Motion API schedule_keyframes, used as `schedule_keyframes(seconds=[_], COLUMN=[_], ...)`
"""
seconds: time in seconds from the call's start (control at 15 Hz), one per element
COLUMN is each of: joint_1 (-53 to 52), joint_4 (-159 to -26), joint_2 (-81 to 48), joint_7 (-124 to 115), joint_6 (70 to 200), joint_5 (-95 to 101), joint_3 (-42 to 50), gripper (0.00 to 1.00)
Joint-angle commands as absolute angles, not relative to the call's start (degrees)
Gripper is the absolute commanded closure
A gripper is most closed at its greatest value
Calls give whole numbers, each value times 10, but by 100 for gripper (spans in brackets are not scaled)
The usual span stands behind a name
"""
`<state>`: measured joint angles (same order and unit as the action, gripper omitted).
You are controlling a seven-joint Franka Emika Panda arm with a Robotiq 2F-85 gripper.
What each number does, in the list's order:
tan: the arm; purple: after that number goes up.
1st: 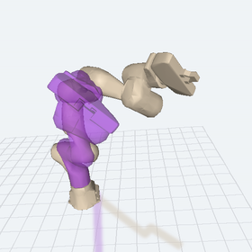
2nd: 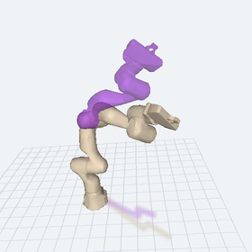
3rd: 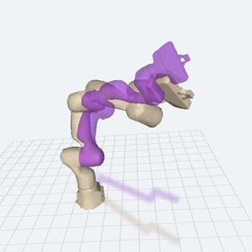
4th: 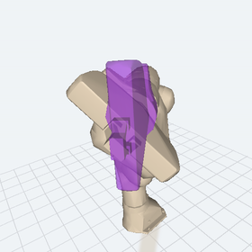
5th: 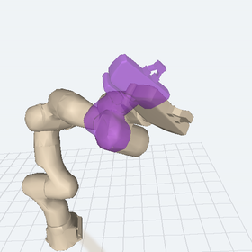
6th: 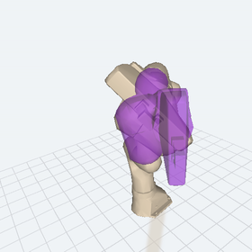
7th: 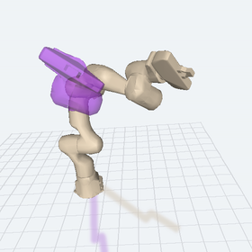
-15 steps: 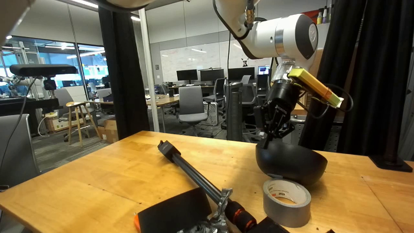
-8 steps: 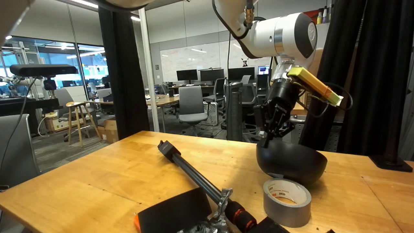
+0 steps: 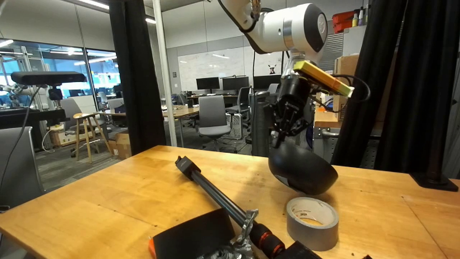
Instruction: Move the black bowl to the left.
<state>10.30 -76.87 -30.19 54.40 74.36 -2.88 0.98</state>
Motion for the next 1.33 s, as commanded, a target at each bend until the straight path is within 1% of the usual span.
schedule_keyframes(seconds=[0.0, 0.27, 0.6, 0.67, 1.0, 1.27], joint_1=[77, 49, 16, 9, -26, -48], joint_4=[-811, -886, -1030, -1059, -1193, -1274], joint_2=[-242, -171, -69, -51, 33, 82], joint_7=[466, 373, 280, 267, 206, 159], joint_6=[793, 907, 1081, 1106, 1199, 1234], joint_5=[-47, -85, -108, -102, -57, -12], joint_3=[-6, -24, -38, -40, -49, -61], gripper=[93, 93, 92, 93, 91, 93])
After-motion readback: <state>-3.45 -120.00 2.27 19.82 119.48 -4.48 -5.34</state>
